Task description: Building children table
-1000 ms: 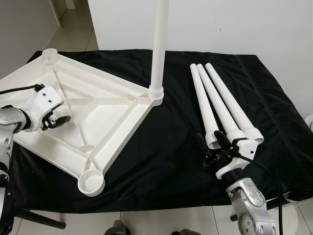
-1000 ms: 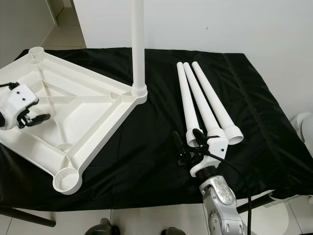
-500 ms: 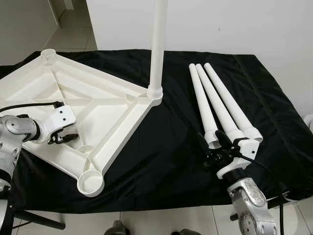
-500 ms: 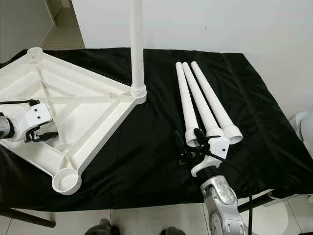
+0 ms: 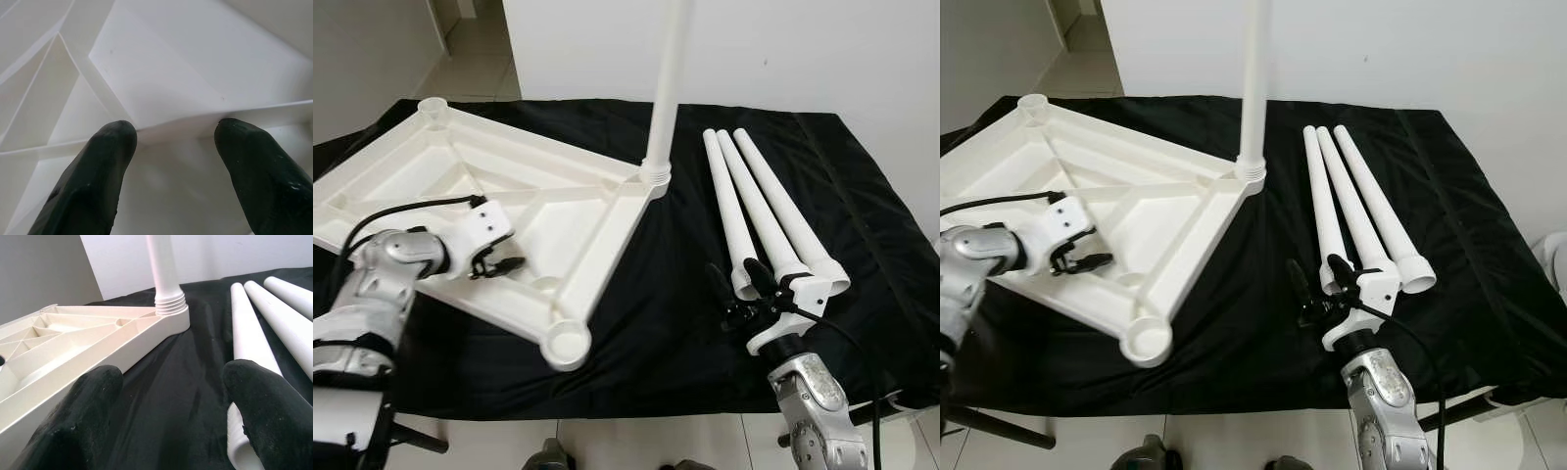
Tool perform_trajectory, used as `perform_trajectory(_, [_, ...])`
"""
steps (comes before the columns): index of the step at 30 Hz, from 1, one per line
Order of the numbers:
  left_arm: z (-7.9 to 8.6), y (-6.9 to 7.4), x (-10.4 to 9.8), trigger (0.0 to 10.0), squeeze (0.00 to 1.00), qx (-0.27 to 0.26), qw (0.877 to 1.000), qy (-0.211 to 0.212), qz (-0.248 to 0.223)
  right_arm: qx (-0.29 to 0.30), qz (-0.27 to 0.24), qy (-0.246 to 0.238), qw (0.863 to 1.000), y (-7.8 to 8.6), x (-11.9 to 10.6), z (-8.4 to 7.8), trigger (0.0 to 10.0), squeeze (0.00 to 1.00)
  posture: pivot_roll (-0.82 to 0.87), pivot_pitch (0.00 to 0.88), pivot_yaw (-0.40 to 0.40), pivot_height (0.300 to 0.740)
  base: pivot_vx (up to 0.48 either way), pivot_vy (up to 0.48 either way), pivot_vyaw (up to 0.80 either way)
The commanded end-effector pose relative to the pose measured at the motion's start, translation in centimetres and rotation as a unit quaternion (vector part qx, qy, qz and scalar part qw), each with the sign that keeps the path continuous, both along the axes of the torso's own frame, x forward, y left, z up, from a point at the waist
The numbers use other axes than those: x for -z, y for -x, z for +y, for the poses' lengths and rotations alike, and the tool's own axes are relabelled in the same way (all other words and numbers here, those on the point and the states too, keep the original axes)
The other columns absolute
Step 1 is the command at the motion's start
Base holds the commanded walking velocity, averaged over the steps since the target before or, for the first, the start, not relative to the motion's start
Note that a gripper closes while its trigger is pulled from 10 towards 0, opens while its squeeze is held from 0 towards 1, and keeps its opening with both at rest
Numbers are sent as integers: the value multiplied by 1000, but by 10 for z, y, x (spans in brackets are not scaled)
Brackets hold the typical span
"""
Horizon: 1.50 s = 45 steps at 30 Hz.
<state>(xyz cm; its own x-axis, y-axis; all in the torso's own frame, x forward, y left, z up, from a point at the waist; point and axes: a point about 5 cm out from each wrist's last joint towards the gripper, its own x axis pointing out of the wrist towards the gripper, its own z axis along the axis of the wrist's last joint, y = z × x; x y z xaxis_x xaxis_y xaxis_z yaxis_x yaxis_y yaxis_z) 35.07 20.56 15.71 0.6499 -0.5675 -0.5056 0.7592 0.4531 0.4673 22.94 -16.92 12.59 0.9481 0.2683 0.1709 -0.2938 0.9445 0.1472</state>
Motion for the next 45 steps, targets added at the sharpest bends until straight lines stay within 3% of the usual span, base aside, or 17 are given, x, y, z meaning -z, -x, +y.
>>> perform_trajectory(1, [-9, -10, -5, 10000, 0, -55, 997, 20, -57, 1, -1, 1, 1000, 1, 1, 1, 10000, 0, 9, 35, 17, 740, 0, 0, 0])
perform_trajectory(6, [-25, -17, -6, 10000, 0, -65, 994, 29, -77, 3, -1, -1, 1000, 1, 1, 2, 10000, 0, -4, 33, 27, 740, 0, 0, 0])
perform_trajectory(9, [-25, -18, -5, 10000, 0, -65, 995, 28, -77, 6, -1, -1, 1000, 2, 1, 2, 10000, 0, -4, 32, 28, 740, 0, 0, 0])
perform_trajectory(11, [-22, -18, -6, 10000, 0, -64, 995, 20, -79, 9, -1, -1, 1000, 3, 1, 1, 10000, 0, -6, 32, 30, 740, 0, 0, 0])
perform_trajectory(16, [-2, -18, -28, 10000, 0, -39, 995, 58, -78, 11, 2, 0, 1000, 6, 3, 0, 10000, 0, -4, 32, 29, 740, 0, 0, 0])
perform_trajectory(19, [0, -17, -31, 10000, 0, -35, 994, 65, -76, 11, 2, 0, 1000, 6, 3, 0, 10000, 0, -3, 32, 28, 740, 0, 0, 0])
perform_trajectory(23, [2, -2, -34, 10000, 0, 33, 991, 127, -13, 8, 3, 0, 1000, 7, 4, 1, 10000, 0, 6, 28, 24, 740, 0, 0, 0])
perform_trajectory(24, [2, -2, -34, 10000, 0, 33, 991, 127, -13, 8, 3, 0, 1000, 7, 4, 1, 10000, 0, 6, 28, 24, 740, 0, 0, 0])
perform_trajectory(25, [0, 7, -31, 10000, 0, 67, 987, 142, 18, 7, 2, 0, 1000, 6, 3, 2, 10000, 0, 10, 26, 22, 740, 0, 0, 0])
perform_trajectory(27, [0, 7, -31, 10000, 0, 67, 987, 142, 18, 7, 2, 0, 1000, 6, 3, 2, 10000, 0, 10, 26, 22, 740, 0, 0, 0])
perform_trajectory(28, [-3, 14, -24, 10000, 1000, 89, 984, 147, 46, 3, 2, 0, 1000, 5, 3, 3, 10000, 0, 18, 23, 16, 740, 0, 0, 0])
perform_trajectory(33, [-9, 33, 2, 10000, 1000, 132, 978, 113, 112, -5, 0, 3, 1000, 2, 2, 5, 10000, 0, 18, 12, 7, 740, 0, 0, 0])
perform_trajectory(34, [-12, 40, 11, 10000, 463, 144, 976, 99, 126, -5, 0, 5, 1000, 2, 2, 3, 10000, 0, 15, 9, 5, 740, 0, 0, 0])
perform_trajectory(35, [-13, 44, 16, 10000, 463, 152, 975, 92, 135, -5, 0, 6, 1000, 2, 2, 2, 10000, 0, 15, 9, 5, 740, 0, 0, 0])
perform_trajectory(36, [-14, 44, 21, 10000, 0, 145, 977, 81, 135, -5, 0, 6, 1000, 2, 2, 1, 10000, 0, 15, 8, 3, 740, 0, 0, 0])
perform_trajectory(41, [-14, 38, 28, 10000, 0, 109, 983, 70, 129, -5, 1, 8, 1000, 2, 2, 1, 10000, 0, 13, 7, 0, 740, 0, 0, 0])
perform_trajectory(45, [-11, 26, 29, 10000, 0, 45, 991, 60, 114, -6, 0, 9, 1000, 2, 2, 1, 10000, 0, 10, 7, 1, 740, 0, 0, 0])
